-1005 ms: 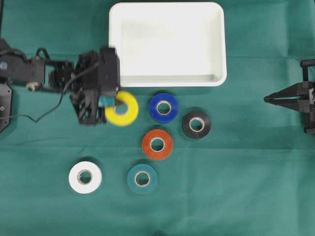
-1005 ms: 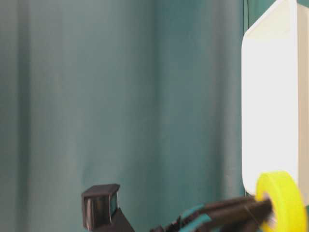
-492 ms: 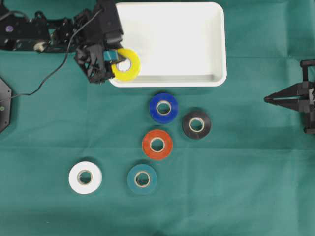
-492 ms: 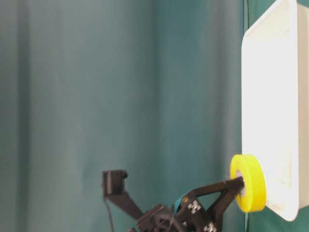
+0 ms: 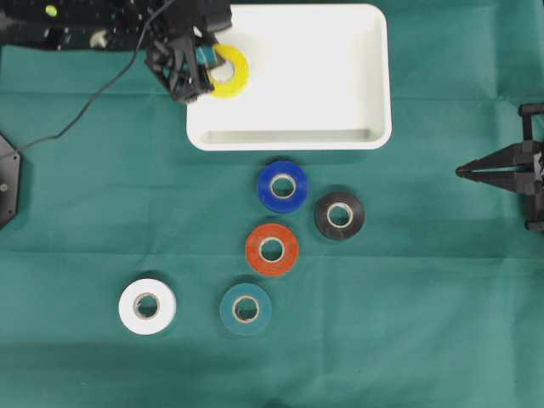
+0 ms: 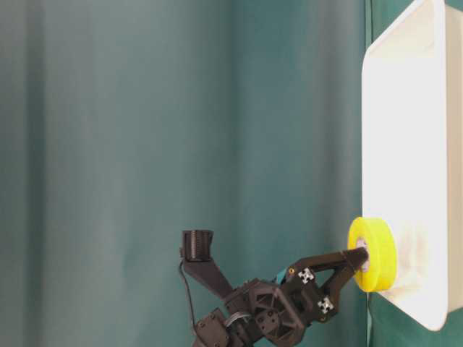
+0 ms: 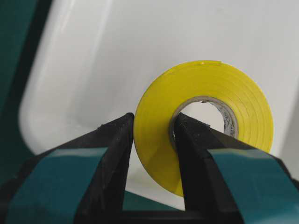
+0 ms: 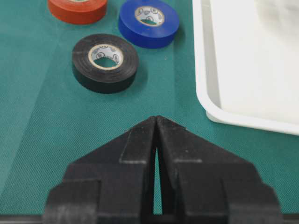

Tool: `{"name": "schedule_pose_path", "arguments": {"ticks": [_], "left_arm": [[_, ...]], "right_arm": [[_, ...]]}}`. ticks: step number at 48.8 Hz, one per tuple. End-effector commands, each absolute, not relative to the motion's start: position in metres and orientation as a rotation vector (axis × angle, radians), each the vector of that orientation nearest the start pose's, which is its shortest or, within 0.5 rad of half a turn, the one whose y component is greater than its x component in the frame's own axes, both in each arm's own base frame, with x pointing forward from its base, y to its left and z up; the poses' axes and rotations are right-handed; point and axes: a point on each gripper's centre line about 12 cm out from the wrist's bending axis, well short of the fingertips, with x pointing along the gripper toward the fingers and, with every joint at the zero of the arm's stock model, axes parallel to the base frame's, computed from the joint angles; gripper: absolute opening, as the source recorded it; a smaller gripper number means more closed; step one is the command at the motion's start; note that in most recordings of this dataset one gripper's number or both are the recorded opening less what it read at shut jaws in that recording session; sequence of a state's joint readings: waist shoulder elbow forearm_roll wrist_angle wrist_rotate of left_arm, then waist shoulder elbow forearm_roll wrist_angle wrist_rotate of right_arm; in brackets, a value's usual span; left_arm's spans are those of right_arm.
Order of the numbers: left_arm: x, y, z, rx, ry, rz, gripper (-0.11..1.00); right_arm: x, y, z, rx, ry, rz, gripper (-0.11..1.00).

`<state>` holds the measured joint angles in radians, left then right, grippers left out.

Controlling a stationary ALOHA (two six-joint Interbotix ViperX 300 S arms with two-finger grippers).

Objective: Put the tape into the white case with the left arm.
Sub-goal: 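Carry the yellow roll into the white case and release it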

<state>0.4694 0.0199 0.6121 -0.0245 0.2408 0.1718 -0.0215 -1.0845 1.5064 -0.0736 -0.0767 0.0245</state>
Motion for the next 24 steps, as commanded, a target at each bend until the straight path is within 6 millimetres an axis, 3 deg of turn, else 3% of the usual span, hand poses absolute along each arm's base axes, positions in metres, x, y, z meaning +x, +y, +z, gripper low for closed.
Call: {"name": "schedule_pose_path", "arguments": {"ticks": [1,24], "left_arm": [[0.347,0.183,0.169,-0.063,0.844,0.389,0.26],[0.356,0.204,0.160,-0.067,0.825,0.423,0.26]], "right_arm": [[0.149,-0.003,0.160,-0.043,0.335,-0.008,-0.09],[0.149,-0.003,0.160,-0.042,0.333,-0.008,-0.09]]}}
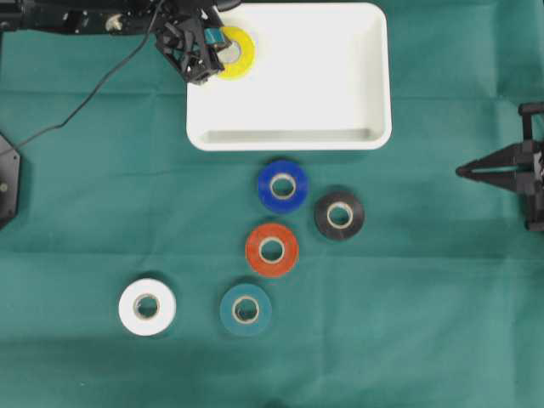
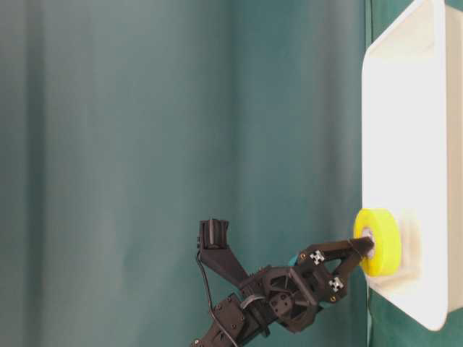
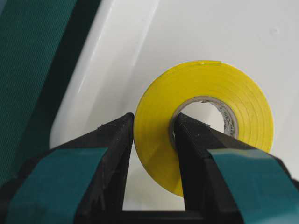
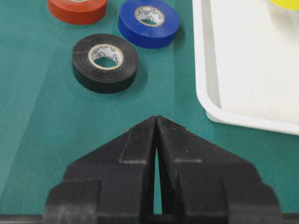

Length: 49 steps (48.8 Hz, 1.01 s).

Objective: Put the tape into the white case with the left arm.
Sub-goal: 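Carry the yellow roll into the white case and release it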

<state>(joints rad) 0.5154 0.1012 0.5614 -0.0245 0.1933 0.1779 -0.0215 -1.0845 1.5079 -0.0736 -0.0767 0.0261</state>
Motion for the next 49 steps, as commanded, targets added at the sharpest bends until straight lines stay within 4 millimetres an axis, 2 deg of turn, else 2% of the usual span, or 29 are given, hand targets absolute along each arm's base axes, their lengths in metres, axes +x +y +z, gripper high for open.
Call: {"name": "schedule_pose_path", "arguments": {"ticks": [1,10,19,23,38,49], "left_arm": [[0.356,0.204,0.159,-0.067,0.826,0.423,0.26],[0.356,0.204,0.160,-0.066,0.822,0.425,0.29],[0.354,0.203,0.157,-0.069,0.828,0.425,0.81],[0.353,0.203,0.157,-0.069,0.829,0.425,0.95],[0.351,0.198,0.164,-0.070,0.823,0.421,0.94],[0.347,0.176,0.186,-0.045,0.784,0.385,0.94]], "right_arm": [[0.149,-0.003,0.160,-0.042,0.335,-0.008,-0.09],[0.149,-0.003,0.160,-0.043,0.335,-0.008,-0.09],[0.149,-0.003,0.160,-0.042,0.333,-0.008,-0.09],[0.149,-0.003,0.160,-0.042,0.335,-0.008,-0.09],[0.149,-0.003,0.160,-0.043,0.335,-0.008,-0.09],[0.149,-0.003,0.160,-0.043,0.335,-0.008,-0.09]]}}
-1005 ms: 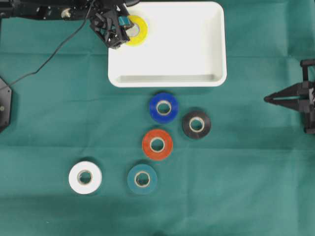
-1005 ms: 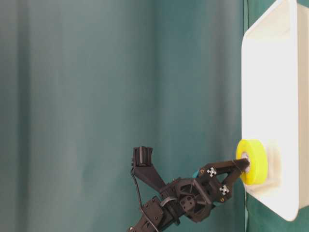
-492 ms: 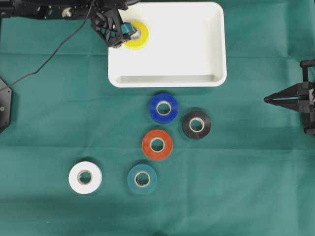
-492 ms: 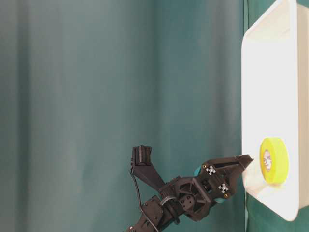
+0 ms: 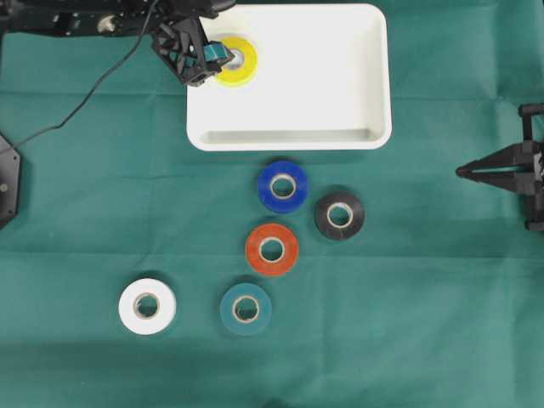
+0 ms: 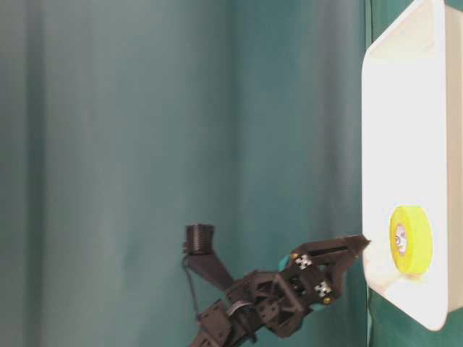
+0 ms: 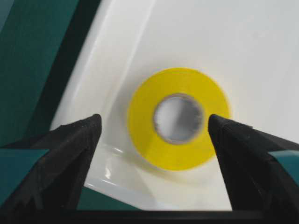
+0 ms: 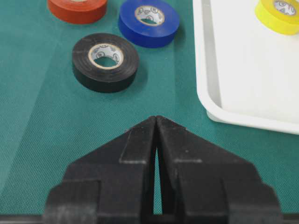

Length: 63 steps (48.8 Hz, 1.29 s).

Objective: Put the tape into the white case with the left arm.
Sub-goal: 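Carry the yellow roll into the white case and release it, then withdraw the open left gripper back to the left side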

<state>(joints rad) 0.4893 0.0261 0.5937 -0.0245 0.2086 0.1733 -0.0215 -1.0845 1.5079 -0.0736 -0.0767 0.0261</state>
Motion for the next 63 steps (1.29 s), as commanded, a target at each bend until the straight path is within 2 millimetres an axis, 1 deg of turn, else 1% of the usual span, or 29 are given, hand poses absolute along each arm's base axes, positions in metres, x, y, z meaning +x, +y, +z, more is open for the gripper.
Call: {"name": "schedule_pose_path", "arguments": {"ticks": [1,11,26,35,49,63], "left_arm": [[0.346,0.173,0.188,-0.042,0.780,0.381,0.94],[0.336,0.145,0.199,-0.019,0.755,0.332,0.94],[0.316,0.088,0.205,0.031,0.735,0.205,0.94],[0.304,0.063,0.207,0.048,0.721,0.147,0.94],[0.288,0.039,0.206,0.036,0.708,0.094,0.94],[0.263,0.027,0.208,0.006,0.678,0.081,0.94]], "right_arm": [[0.149,-0.003,0.160,-0.042,0.335,-0.008,-0.09],[0.149,-0.003,0.160,-0.042,0.335,-0.008,-0.09],[0.149,-0.003,0.160,-0.042,0.335,-0.008,-0.09],[0.149,-0.003,0.160,-0.043,0.335,-0.008,-0.09],[0.149,-0.003,0.160,-0.042,0.333,-0.009,-0.09],[0.149,-0.003,0.160,-0.042,0.335,-0.008,-0.09]]}}
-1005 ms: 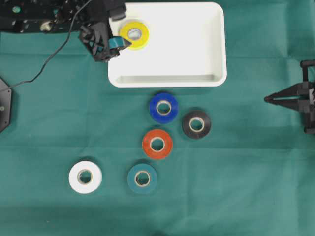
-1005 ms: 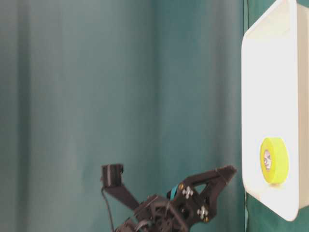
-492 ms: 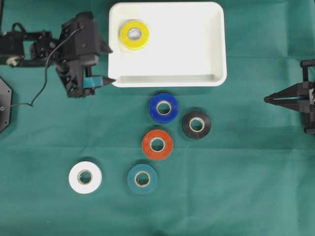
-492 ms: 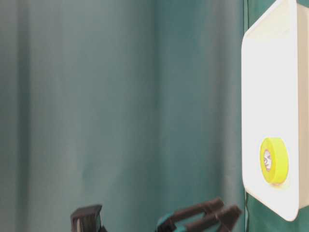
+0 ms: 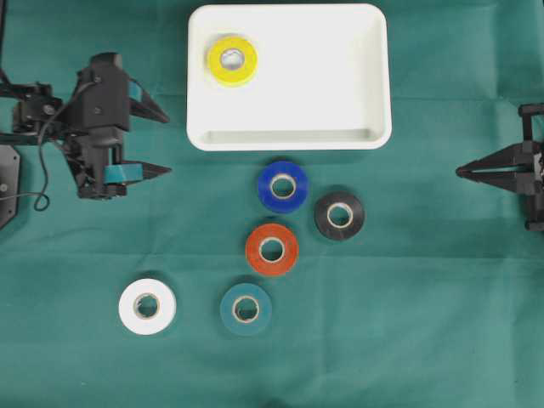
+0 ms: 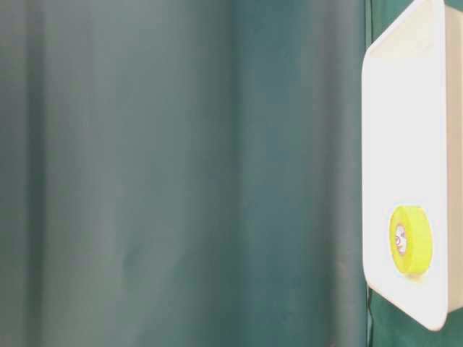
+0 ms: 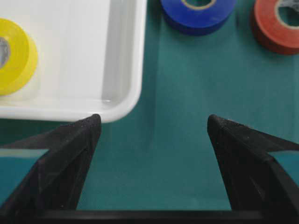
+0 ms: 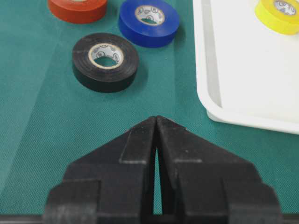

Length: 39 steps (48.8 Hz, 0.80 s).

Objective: Put the tape into the white case with the left arm.
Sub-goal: 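Withdraw the open left gripper back to the left side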

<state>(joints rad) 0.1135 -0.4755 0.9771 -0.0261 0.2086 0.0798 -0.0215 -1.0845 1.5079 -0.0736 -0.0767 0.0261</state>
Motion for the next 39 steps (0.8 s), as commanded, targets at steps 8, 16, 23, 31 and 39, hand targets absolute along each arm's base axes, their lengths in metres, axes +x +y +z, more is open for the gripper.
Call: {"name": "schedule_pose_path", "arguments": {"ticks": [8,16,23,31,39], "left_arm": [[0.247,0.024,0.205,-0.011,0.665,0.082,0.94],[0.238,0.020,0.202,-0.005,0.655,0.068,0.94],[0.240,0.012,0.200,0.006,0.658,0.036,0.94],[0.238,0.000,0.197,0.023,0.667,-0.011,0.93],[0.235,-0.011,0.193,0.038,0.676,-0.058,0.93]], "right_arm": [[0.149,-0.003,0.160,-0.042,0.335,-0.008,-0.09],[0.149,-0.003,0.160,-0.043,0.333,-0.008,-0.09],[0.149,-0.003,0.160,-0.043,0.335,-0.008,-0.09],[0.149,-0.003,0.160,-0.042,0.335,-0.008,-0.09],[0.149,-0.003,0.160,-0.042,0.333,-0.009,-0.09]]}}
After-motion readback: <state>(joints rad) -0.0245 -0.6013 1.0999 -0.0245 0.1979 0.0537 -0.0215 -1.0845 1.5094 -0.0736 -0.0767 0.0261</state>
